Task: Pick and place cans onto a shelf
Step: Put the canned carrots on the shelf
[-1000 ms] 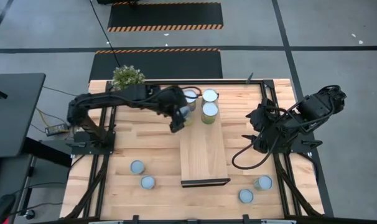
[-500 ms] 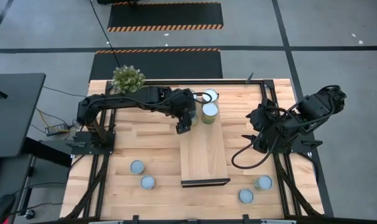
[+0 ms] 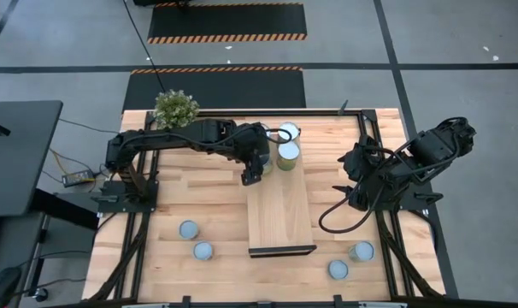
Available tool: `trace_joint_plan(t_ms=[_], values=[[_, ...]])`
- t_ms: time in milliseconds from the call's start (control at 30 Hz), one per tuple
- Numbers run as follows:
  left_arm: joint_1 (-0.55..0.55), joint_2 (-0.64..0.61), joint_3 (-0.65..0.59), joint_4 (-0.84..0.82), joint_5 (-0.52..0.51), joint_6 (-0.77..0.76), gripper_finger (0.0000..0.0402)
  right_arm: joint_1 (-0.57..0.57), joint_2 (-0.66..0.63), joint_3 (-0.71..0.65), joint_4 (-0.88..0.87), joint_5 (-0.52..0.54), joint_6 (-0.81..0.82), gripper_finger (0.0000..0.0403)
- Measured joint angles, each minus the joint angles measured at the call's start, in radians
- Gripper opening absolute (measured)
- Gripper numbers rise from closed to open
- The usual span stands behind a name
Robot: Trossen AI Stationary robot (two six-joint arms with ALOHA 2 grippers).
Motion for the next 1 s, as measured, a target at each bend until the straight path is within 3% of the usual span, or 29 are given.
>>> trace_joint_plan(t_ms=[300,500,567,1000], values=[[-0.002,0.000,0.000,-0.001,0.008,0.028,0.0318,0.000,0.000,0.000,0.001,-0.007,-0.004,0.0372],[-0.002,0.000,0.000,-0.001,0.003,-0.002,0.0389,0.000,0.000,0.000,0.001,-0.008,-0.009,0.0372],[-0.004,0.000,0.000,0.005,0.001,-0.001,0.0388,0.000,0.000,0.000,0.001,-0.008,-0.010,0.0372],[-0.086,0.000,-0.001,0.015,-0.174,0.229,0.0387,0.000,0.000,0.000,0.000,-0.011,-0.029,0.0372]])
